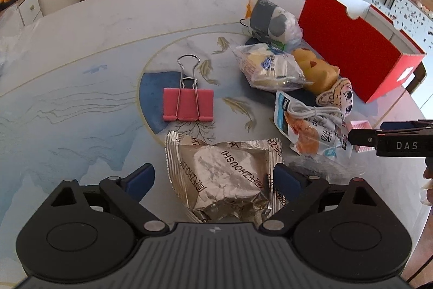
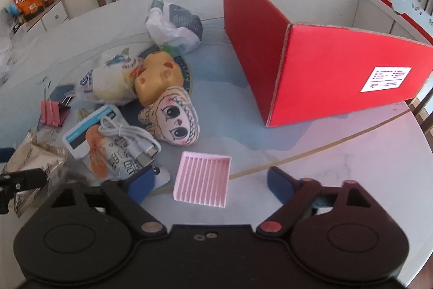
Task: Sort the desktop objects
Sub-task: 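Move the left tool to the silver foil bag while the right tool approaches the pink tray, then close the left tool on the foil bag while the right tool grips the pink tray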
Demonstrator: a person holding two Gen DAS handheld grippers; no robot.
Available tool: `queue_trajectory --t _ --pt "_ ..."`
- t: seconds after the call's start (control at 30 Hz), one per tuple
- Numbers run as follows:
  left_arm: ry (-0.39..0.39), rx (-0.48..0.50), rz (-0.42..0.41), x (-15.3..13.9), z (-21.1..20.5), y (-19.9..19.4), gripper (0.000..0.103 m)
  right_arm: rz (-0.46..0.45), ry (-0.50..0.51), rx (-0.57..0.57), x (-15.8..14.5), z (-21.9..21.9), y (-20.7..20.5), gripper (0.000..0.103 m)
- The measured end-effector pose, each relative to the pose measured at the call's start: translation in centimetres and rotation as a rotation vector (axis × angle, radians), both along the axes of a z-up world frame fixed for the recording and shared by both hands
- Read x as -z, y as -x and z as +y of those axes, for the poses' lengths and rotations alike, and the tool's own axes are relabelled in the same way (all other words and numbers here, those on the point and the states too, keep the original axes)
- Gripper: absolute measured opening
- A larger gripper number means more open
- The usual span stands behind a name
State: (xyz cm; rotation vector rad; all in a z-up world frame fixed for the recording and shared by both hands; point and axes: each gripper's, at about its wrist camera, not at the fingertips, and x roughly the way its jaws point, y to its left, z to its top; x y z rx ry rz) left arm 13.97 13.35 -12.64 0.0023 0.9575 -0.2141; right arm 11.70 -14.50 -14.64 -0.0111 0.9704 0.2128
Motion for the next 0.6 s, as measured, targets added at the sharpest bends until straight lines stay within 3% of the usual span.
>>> queue_trajectory --t 0.3,0.4,0.47,0.6 --pt "-0.004 0.019 0.004 0.53 -0.05 0.23 0.093 0.001 0.066 0.012 0.40 0.09 -0.39 0.077" --pt "0.000 0.044 0.004 0.57 -0.23 0.37 0.081 -0.006 0.073 0.006 0.40 0.15 -0.16 0.074" --pt "0.001 0.062 0.008 0.61 -0.53 0.41 0.066 -0.009 0.072 0.000 0.22 0.20 -0.02 0.067" --pt "0.019 0.068 0.007 0.58 -0.62 0.44 0.060 -0.010 0.072 -0.023 -0.33 0.25 0.04 0.047"
